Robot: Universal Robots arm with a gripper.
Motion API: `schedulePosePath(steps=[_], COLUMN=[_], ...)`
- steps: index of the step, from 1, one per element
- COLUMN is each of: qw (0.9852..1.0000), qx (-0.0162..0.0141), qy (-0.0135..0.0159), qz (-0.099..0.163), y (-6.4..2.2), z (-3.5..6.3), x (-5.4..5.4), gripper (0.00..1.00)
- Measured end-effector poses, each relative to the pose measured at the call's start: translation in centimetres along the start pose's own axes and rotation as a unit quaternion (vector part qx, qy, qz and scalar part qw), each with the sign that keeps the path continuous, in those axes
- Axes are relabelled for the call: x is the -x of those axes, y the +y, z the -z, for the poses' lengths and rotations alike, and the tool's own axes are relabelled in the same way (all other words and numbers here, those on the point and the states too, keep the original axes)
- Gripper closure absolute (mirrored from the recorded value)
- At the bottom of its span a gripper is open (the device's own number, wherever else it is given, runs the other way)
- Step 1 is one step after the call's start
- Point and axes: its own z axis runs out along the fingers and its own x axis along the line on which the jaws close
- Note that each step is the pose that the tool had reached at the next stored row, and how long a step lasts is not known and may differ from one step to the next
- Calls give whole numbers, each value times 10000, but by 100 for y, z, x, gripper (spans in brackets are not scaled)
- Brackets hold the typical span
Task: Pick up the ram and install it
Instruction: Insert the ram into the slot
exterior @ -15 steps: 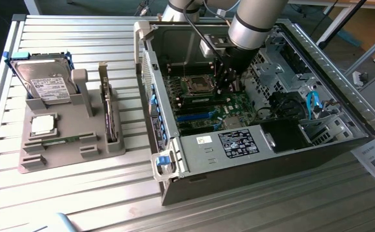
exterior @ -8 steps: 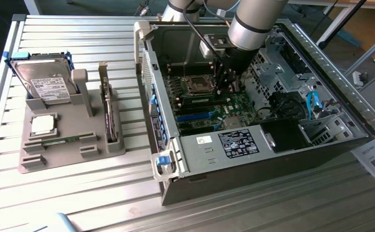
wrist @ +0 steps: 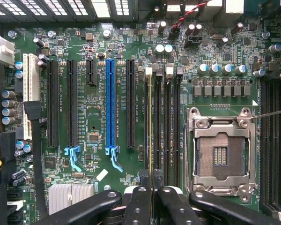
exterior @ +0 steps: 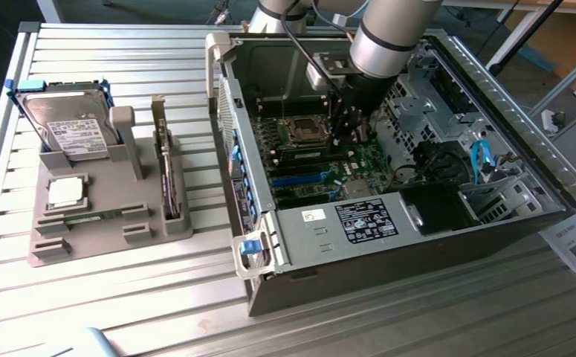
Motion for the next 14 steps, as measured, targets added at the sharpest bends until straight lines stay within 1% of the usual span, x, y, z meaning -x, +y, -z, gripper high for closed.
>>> schedulePosePath(steps=[8,14], qw=[10000,10000], qx=[-12,-12], qy=[11,11], qz=[0,-1], y=[5,5], z=[-57,-57], x=[-1,-1], gripper=[88,88])
